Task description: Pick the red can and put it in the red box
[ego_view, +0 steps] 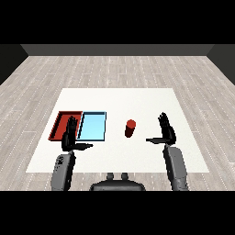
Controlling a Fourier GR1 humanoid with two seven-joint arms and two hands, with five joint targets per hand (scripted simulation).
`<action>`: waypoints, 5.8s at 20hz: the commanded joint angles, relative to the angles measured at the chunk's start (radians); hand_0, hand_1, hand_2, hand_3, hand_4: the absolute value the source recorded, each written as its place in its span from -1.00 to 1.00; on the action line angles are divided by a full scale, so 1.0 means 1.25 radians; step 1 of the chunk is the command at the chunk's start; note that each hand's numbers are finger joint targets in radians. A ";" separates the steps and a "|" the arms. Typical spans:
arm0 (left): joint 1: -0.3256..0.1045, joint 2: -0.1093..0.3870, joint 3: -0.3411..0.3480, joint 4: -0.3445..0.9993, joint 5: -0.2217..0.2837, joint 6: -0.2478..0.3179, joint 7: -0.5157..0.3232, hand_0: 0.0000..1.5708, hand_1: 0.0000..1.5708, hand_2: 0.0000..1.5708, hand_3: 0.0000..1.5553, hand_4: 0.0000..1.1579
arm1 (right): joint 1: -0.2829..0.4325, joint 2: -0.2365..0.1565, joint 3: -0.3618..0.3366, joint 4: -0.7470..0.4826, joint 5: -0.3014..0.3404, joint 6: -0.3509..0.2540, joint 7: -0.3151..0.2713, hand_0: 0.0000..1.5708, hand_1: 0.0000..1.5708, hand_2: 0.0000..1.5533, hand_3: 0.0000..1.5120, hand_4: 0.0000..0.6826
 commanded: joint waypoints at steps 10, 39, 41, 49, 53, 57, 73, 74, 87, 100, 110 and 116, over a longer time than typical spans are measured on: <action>0.011 -0.008 0.005 -0.004 0.021 -0.012 -0.006 -1.00 -1.00 -1.00 -1.00 -1.00 | -0.167 0.054 0.018 0.195 0.003 -0.050 0.020 -1.00 -1.00 -1.00 -1.00 -1.00; 0.037 -0.014 -0.023 -0.091 0.011 0.012 0.042 -1.00 -1.00 -1.00 -1.00 -1.00 | -0.293 0.114 0.086 0.552 -0.067 -0.056 -0.145 -1.00 -1.00 -1.00 -1.00 -1.00; 0.010 -0.017 -0.008 0.010 -0.005 0.010 -0.042 -1.00 -1.00 -1.00 -1.00 -1.00 | -0.324 0.114 0.061 0.623 -0.060 -0.033 -0.171 -1.00 -1.00 -1.00 -1.00 -1.00; 0.049 -0.014 -0.011 -0.020 0.006 -0.008 -0.037 -1.00 -1.00 -1.00 -1.00 -1.00 | -0.309 0.114 0.089 0.563 -0.084 -0.045 -0.124 -1.00 -1.00 -1.00 -1.00 -1.00; 0.009 0.001 -0.004 -0.077 0.014 0.006 0.039 -1.00 -1.00 -1.00 -1.00 -1.00 | -0.334 0.114 0.126 0.603 -0.130 -0.055 -0.154 -1.00 -1.00 -1.00 -1.00 -1.00; 0.021 -0.026 -0.014 -0.048 -0.001 0.025 -0.009 -1.00 -1.00 -1.00 -1.00 -1.00 | -0.388 0.112 0.094 0.708 -0.105 -0.026 -0.203 -1.00 -1.00 -1.00 -1.00 -1.00; -0.034 -0.012 0.008 0.002 -0.001 0.040 0.001 -1.00 -1.00 -1.00 -1.00 -1.00 | -0.449 0.114 0.240 0.796 -0.232 -0.262 -0.208 0.89 0.89 0.89 0.90 0.66; 0.016 -0.022 -0.015 -0.009 -0.009 0.026 -0.024 -1.00 -1.00 -1.00 -1.00 -1.00 | -0.454 0.114 0.308 0.812 -0.313 -0.293 -0.219 0.86 0.86 0.88 0.88 0.79; -0.044 -0.028 -0.022 0.003 -0.018 0.040 0.005 -1.00 -1.00 -1.00 -1.00 -1.00 | -0.473 0.114 0.379 0.745 -0.298 -0.353 -0.211 0.83 0.83 0.85 0.81 0.76; 0.006 -0.034 -0.087 -0.026 -0.031 0.015 0.037 -1.00 -1.00 -1.00 -1.00 -1.00 | -0.325 0.017 0.361 0.295 -0.171 -0.380 -0.064 0.86 0.86 0.85 0.84 0.93; -0.049 -0.049 -0.232 -0.014 -0.043 0.133 0.139 -1.00 -1.00 -1.00 -1.00 -1.00 | -0.210 0.097 0.433 0.052 -0.052 -0.497 0.042 0.84 0.84 0.84 0.83 0.91; -0.081 -0.049 -0.279 0.042 0.000 0.144 0.128 -1.00 -1.00 -1.00 -1.00 -1.00 | -0.226 0.114 0.513 0.004 -0.081 -0.588 0.098 0.85 0.85 0.83 0.83 0.91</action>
